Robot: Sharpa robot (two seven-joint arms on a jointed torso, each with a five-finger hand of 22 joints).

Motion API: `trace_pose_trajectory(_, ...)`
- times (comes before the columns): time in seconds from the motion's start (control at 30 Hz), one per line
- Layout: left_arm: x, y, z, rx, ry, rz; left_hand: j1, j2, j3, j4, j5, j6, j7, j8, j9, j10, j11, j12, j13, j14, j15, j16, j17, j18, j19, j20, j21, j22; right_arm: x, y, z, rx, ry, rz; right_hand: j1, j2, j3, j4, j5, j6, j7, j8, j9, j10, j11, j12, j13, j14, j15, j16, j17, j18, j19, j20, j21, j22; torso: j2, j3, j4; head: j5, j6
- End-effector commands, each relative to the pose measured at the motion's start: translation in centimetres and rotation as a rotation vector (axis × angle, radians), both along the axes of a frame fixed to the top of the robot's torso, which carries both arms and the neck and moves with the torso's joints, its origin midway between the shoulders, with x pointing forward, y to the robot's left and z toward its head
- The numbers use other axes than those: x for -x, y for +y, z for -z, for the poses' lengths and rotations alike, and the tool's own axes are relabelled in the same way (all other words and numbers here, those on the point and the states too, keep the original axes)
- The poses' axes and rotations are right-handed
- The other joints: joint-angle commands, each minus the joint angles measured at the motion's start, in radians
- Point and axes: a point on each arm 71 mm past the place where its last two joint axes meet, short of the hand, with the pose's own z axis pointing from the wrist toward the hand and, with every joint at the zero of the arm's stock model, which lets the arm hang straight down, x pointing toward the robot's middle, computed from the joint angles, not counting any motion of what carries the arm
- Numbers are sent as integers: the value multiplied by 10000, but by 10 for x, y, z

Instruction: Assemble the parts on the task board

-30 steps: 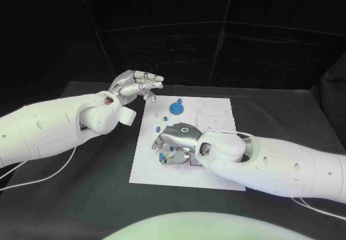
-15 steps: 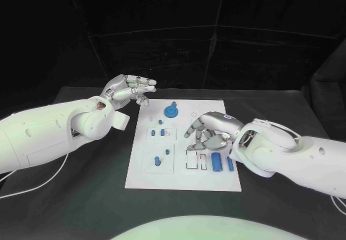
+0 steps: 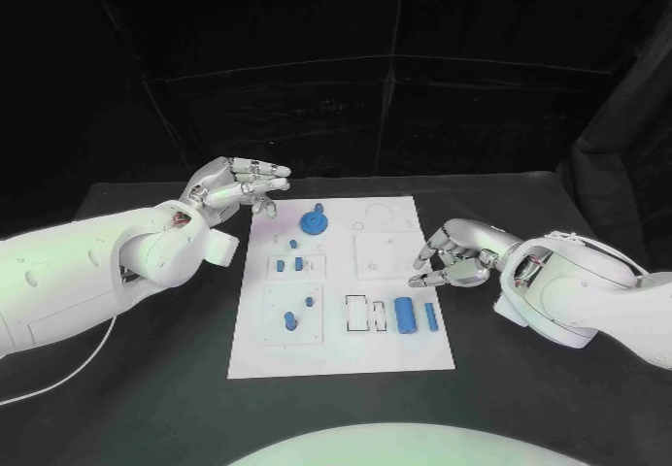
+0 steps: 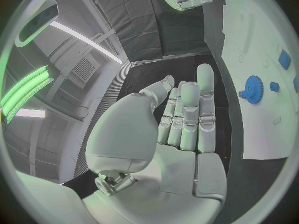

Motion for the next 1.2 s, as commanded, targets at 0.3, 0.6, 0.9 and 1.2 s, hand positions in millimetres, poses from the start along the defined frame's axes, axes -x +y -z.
trace_pose_trajectory(0.3, 1, 2, -1, 84, -140, -40, 41, 65, -57, 4, 11, -79, -13, 45, -7, -56, -18, 66, 10, -61, 13, -29, 9, 133, -17, 14, -41, -13, 10, 2, 17, 1293, 850, 487, 58, 228, -579, 417, 76, -147, -3, 196, 163, 592, 20, 1530, 1885, 157, 5, 49, 94, -189, 374, -5, 254, 730, -17, -12, -90, -78, -25)
trace_pose_trajectory(0.6, 1, 2, -1, 85, -129, -29, 47, 71, -59, 0, 10, -76, -14, 52, -6, -57, -18, 80, 11, -60, 11, -22, 12, 134, -14, 14, -44, -16, 12, 17, 29, 1517, 1159, 315, -213, 188, -856, 843, -69, -159, -21, 287, 271, 624, 7, 1621, 2045, 161, -5, 39, 123, -220, 459, -17, 319, 871, -6, -19, -74, -95, -55)
trace_pose_trajectory(0.9, 2, 4, -1, 79, -109, -29, 47, 71, -59, 0, 10, -76, -14, 52, -6, -57, -18, 80, 11, -60, 11, -22, 12, 134, -14, 14, -44, -16, 18, 31, 43, 1516, 1422, 64, -377, 84, -949, 1206, -230, -130, -46, 378, 374, 623, -8, 1620, 2087, 163, -14, 27, 137, -224, 472, -24, 323, 889, -7, -38, -81, -52, -107)
trace_pose_trajectory(1.2, 2, 4, 0, 73, -81, -17, 47, 71, -59, 0, 10, -76, -14, 52, -6, -57, -18, 80, 11, -60, 11, -22, 12, 134, -14, 14, -44, -16, 18, 35, 52, 1815, 1498, 101, -463, 64, -958, 1248, -291, -75, -70, 441, 436, 607, -27, 1586, 2069, 164, -27, 23, 142, -226, 476, -33, 325, 897, -10, -44, -72, -32, -158)
